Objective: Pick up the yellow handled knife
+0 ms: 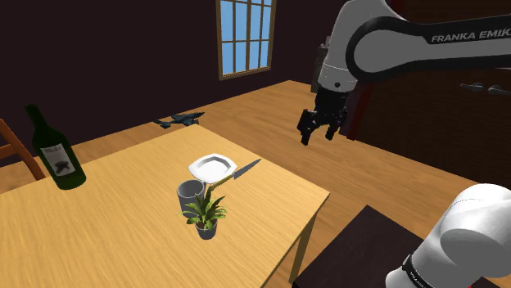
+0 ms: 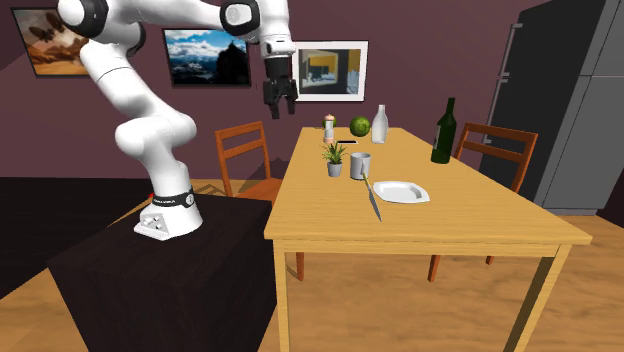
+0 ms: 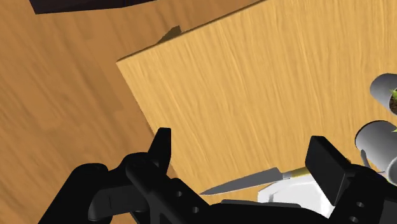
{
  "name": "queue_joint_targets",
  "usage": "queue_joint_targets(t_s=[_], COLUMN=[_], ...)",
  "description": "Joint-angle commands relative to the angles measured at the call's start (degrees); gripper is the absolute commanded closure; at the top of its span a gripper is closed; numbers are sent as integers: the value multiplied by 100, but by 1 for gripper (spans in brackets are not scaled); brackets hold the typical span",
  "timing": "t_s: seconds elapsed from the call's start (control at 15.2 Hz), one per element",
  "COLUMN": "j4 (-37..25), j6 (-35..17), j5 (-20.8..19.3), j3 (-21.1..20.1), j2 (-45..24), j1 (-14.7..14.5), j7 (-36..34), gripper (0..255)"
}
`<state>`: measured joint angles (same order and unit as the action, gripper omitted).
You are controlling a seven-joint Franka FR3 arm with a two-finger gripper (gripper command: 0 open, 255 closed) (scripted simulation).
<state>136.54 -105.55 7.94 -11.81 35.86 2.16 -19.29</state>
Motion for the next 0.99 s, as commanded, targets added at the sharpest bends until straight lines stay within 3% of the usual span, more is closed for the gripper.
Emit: queue_joint_targets(t_s=[0.0,0.46,0.92], j4=[-54,-624,-1585], j6=[-270,-1116,-1696], j5=[83,22,-637], j3=[-250,-1062,-1492], j2=[-340,-1836,-3583], j1=[98,474,697], j7=[-581,-2598,-4723], gripper=[0,0,0])
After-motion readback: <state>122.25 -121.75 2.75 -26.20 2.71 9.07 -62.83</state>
